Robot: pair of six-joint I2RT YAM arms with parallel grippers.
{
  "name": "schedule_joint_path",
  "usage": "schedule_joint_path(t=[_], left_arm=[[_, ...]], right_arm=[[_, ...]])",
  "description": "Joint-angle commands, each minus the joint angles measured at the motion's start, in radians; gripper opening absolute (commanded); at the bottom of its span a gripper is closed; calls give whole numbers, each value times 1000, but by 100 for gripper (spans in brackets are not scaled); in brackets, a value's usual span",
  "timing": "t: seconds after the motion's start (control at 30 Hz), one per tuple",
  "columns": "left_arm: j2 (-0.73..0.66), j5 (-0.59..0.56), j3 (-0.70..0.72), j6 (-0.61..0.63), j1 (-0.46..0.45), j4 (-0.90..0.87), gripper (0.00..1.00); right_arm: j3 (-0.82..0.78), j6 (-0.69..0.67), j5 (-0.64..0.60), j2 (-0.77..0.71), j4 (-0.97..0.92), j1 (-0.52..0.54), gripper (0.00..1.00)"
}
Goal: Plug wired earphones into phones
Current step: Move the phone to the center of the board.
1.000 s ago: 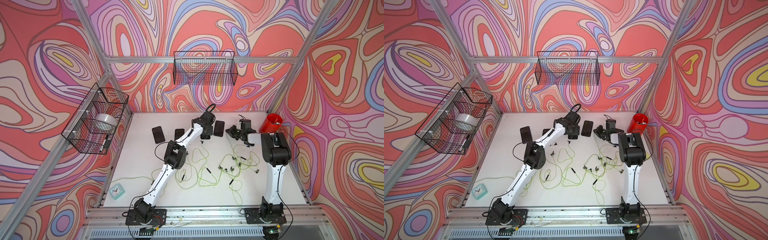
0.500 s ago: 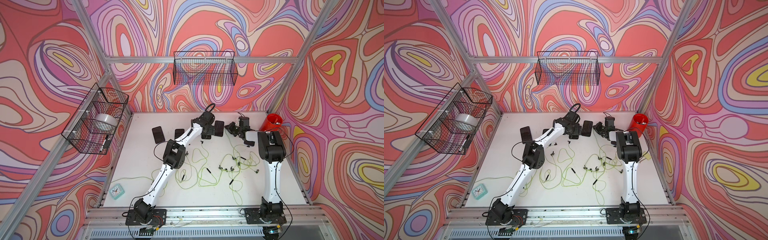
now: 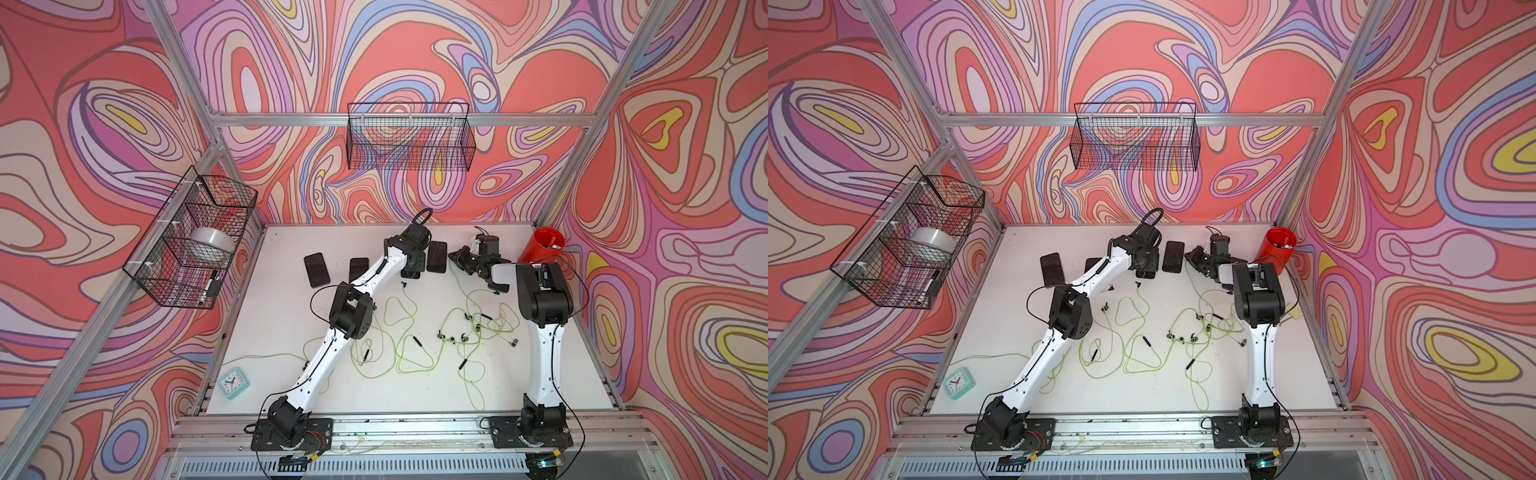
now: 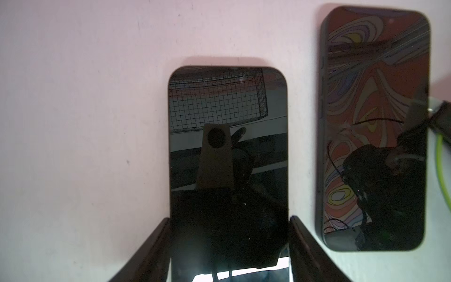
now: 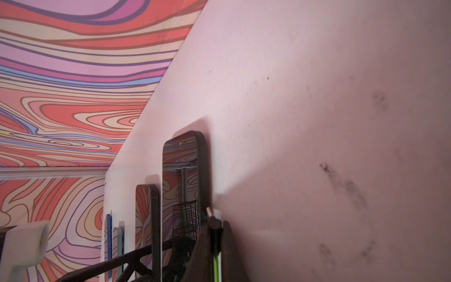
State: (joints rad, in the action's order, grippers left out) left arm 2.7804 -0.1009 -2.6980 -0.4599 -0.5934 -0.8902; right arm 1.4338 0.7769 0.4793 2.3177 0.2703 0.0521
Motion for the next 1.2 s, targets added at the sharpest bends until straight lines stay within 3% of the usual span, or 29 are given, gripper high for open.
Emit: schedule_joint_path(t=[0.0, 0.17, 0.3, 0.47, 0.53, 0.63, 0.97, 1.17], left_arm=[[55, 36, 42, 14, -16, -197, 60], [35, 32, 80, 26, -15, -201, 62], [-13, 28, 130, 26, -14, -169, 81], [-232, 58, 397, -17, -7, 60, 99], [-303, 57, 477, -30, 1, 133, 100], [-335, 53, 475, -24, 21, 139, 100], [-245, -70, 322, 8, 47, 77, 100], [-210, -122, 306, -5, 73, 31, 100]], right_arm=[[-31, -31, 2, 27, -152, 17, 3], [32, -63, 31, 68, -217, 27, 3], [36, -78, 35, 66, -227, 32, 3], [71, -114, 74, 88, -261, 44, 3], [74, -118, 87, 95, -258, 51, 3], [87, -118, 104, 115, -255, 62, 3], [134, -100, 125, 163, -255, 147, 3], [130, -80, 130, 173, -233, 200, 3]])
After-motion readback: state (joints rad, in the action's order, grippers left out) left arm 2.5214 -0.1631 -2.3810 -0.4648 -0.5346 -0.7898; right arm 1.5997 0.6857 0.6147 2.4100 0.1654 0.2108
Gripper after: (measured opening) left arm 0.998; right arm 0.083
